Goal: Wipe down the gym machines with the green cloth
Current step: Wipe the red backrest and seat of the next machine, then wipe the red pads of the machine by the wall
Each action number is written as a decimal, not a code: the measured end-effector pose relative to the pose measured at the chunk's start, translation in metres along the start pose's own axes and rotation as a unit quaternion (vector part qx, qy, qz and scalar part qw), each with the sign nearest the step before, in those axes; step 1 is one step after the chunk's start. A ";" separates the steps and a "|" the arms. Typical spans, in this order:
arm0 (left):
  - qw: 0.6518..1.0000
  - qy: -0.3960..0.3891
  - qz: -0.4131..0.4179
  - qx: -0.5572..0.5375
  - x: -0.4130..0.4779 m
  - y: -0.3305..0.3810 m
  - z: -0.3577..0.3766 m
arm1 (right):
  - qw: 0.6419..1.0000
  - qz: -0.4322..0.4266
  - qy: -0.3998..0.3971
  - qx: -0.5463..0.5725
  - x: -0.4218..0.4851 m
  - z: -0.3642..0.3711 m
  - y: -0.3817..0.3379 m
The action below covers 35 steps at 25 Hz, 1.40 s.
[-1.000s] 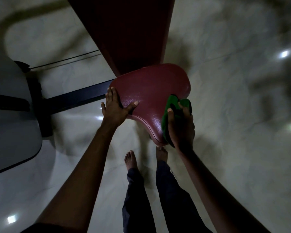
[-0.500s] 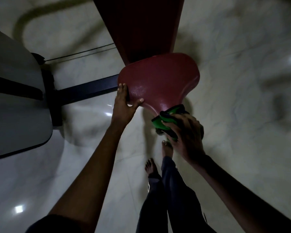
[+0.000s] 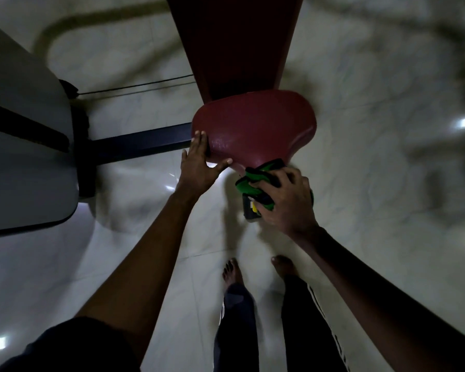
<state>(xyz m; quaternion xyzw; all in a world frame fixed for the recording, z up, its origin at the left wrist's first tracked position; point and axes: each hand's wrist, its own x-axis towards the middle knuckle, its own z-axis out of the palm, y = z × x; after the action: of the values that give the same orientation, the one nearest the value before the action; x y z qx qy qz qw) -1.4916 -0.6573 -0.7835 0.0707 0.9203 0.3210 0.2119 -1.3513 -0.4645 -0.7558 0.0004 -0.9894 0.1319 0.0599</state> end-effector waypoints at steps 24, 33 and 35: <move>0.987 0.115 -0.041 -0.101 -0.190 0.256 -0.281 | 0.949 0.023 -0.152 0.276 0.186 -0.357 -0.022; 0.974 0.217 -0.023 -0.061 -0.281 0.296 -0.367 | 0.946 -0.125 -0.083 0.287 0.220 -0.490 -0.102; 0.967 0.247 -0.030 -0.057 -0.311 0.288 -0.387 | 0.944 -0.145 -0.082 0.285 0.221 -0.506 -0.131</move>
<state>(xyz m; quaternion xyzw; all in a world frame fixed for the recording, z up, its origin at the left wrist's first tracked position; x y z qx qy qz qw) -1.3816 -0.7318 -0.2251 -0.0511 0.9259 0.3742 -0.0085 -1.5086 -0.4552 -0.2110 0.1716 -0.9013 0.3976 -0.0057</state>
